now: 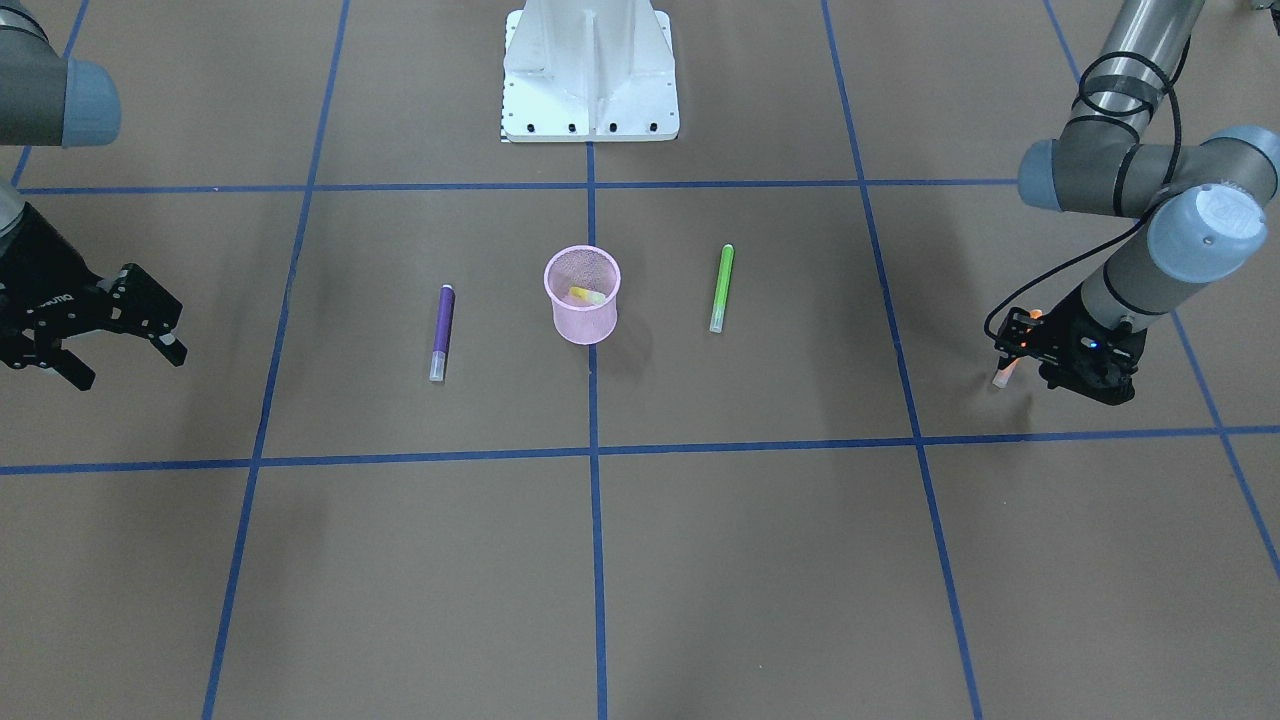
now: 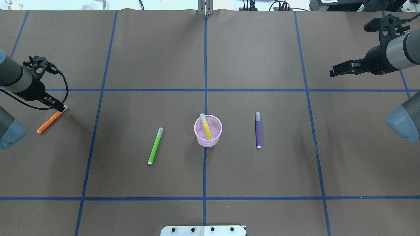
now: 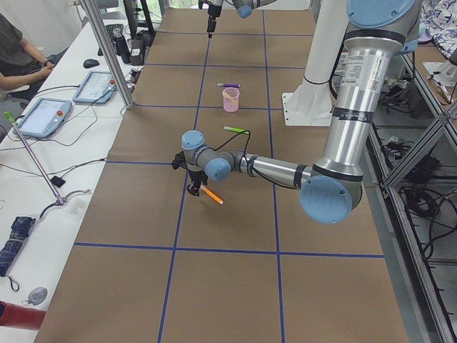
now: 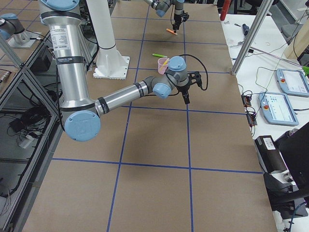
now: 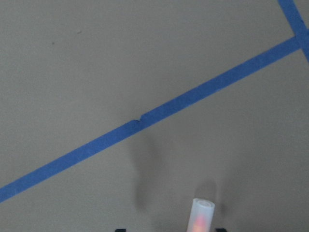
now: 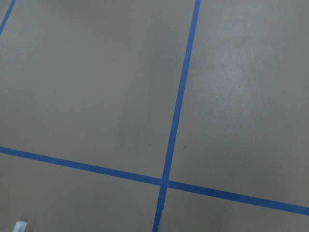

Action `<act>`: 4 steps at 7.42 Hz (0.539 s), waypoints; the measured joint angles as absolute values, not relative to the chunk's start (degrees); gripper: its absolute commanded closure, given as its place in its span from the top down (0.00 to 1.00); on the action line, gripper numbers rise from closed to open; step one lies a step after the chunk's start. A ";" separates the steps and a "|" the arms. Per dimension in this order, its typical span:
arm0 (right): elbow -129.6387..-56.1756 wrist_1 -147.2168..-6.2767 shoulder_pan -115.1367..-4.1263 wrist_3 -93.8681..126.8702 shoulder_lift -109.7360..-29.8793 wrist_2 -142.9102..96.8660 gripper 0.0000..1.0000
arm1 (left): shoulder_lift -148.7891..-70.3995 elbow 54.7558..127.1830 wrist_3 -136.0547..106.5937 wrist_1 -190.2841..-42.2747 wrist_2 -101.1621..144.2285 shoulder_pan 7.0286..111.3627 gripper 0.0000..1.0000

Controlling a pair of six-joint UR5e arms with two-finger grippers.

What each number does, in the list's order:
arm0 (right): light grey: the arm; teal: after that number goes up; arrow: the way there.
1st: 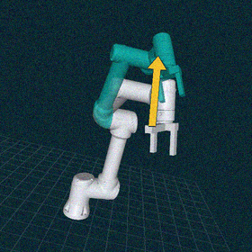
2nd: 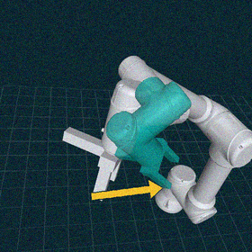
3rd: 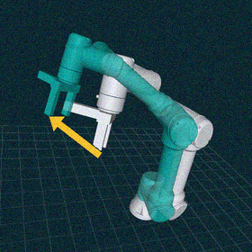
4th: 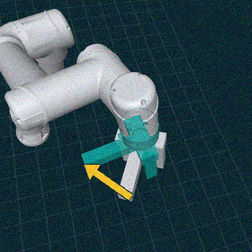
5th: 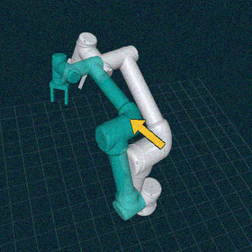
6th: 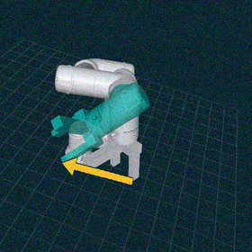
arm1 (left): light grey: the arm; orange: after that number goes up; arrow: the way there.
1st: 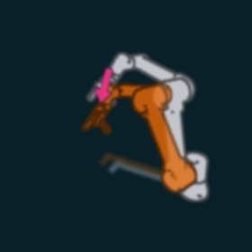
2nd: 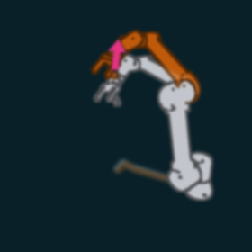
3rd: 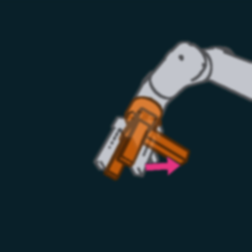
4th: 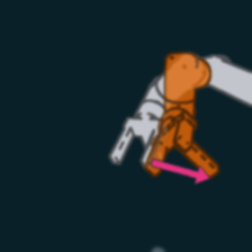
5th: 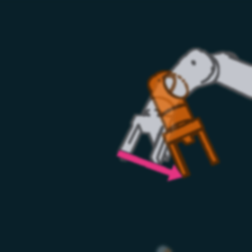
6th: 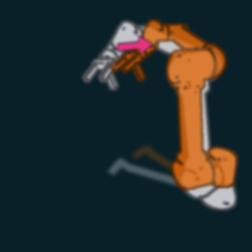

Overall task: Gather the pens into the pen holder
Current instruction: 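Hold the orange marker in the left gripper and lift it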

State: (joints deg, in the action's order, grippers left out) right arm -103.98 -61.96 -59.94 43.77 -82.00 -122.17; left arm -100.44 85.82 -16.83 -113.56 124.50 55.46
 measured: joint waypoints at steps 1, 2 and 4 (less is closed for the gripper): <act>-103.98 -61.96 -59.94 43.77 -82.00 -122.17 0.99 | -100.40 85.84 -16.88 -113.56 124.87 55.36 0.68; -103.98 -61.96 -59.94 43.79 -82.00 -122.17 0.99 | -100.39 85.85 -16.91 -113.55 125.46 55.25 0.68; -104.07 -61.96 -59.94 43.84 -82.05 -122.17 0.99 | -100.42 85.60 -16.86 -113.55 126.25 55.10 0.67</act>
